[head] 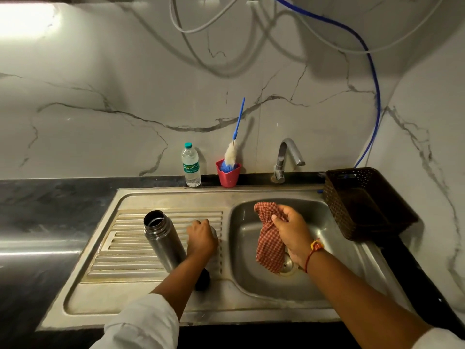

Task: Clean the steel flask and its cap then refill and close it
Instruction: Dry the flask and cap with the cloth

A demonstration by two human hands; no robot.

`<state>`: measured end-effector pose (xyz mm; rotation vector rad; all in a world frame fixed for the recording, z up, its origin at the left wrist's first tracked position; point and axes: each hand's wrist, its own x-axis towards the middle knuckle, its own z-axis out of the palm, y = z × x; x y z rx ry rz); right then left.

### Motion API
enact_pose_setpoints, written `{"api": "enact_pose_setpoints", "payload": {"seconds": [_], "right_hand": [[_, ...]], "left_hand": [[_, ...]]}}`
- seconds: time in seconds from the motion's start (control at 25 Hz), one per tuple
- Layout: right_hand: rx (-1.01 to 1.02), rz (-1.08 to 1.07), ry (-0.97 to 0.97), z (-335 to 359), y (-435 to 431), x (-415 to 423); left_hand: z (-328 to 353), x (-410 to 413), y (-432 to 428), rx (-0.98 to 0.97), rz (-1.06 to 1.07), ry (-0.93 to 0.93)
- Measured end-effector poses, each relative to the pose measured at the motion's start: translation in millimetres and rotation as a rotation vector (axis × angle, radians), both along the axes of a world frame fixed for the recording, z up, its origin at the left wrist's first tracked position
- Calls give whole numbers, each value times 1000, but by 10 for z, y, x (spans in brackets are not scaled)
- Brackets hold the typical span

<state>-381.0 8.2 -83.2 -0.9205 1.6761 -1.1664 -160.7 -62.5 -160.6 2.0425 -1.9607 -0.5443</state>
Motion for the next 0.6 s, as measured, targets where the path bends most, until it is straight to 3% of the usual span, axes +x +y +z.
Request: {"api": "enact_pose_setpoints", "payload": {"seconds": [0.32,0.44,0.52,0.6], "right_hand": [[56,-1,-97,-101,-181,-236],[79,-8,-185,-148,-233,-327],[88,-18,-232,-151,-255,-429],[72,-49,-288,-111,-266,-549]], "left_hand": [[-166,22,-69,87,89,-52],[-60,-80,-38,13,41,-175],[152,-370,30,-38,-22,13],[462,-776,114,116,-90,446]]}}
